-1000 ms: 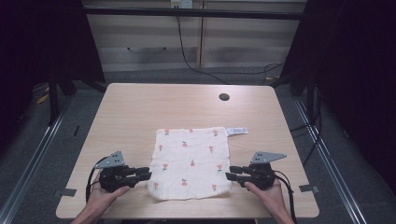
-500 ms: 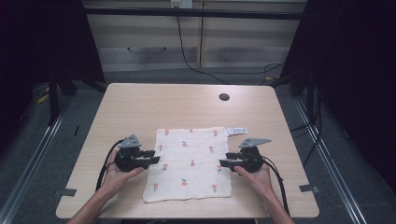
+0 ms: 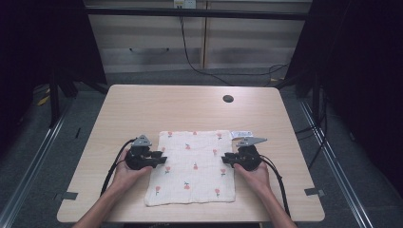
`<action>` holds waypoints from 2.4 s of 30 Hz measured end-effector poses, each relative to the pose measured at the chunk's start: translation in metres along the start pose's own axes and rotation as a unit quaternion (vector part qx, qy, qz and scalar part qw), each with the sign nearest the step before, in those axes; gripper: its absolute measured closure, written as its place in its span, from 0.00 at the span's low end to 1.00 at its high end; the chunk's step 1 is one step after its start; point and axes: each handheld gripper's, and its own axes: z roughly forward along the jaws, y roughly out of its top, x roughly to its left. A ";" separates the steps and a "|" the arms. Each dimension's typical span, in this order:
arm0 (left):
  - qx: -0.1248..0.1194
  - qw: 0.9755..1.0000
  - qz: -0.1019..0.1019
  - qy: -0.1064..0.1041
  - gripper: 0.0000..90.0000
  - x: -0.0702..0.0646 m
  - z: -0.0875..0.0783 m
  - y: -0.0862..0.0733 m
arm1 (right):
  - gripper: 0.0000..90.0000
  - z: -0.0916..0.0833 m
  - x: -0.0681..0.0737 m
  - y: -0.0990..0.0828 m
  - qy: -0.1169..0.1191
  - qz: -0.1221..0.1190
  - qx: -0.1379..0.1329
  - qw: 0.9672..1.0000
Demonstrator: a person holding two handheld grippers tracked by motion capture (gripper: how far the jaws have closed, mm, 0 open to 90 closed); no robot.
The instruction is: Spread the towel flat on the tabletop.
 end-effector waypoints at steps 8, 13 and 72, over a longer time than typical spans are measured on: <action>-0.004 1.000 -0.001 -0.013 0.71 0.000 -0.003 -0.004 | 0.88 -0.002 -0.001 -0.004 -0.004 -0.003 -0.004 1.000; -0.001 1.000 0.001 -0.014 0.71 -0.007 -0.008 -0.009 | 0.89 -0.010 0.012 -0.011 0.013 -0.008 0.008 1.000; 0.013 1.000 0.022 0.006 0.68 -0.025 -0.014 -0.014 | 0.56 0.029 -0.054 0.038 -0.036 0.023 -0.003 0.999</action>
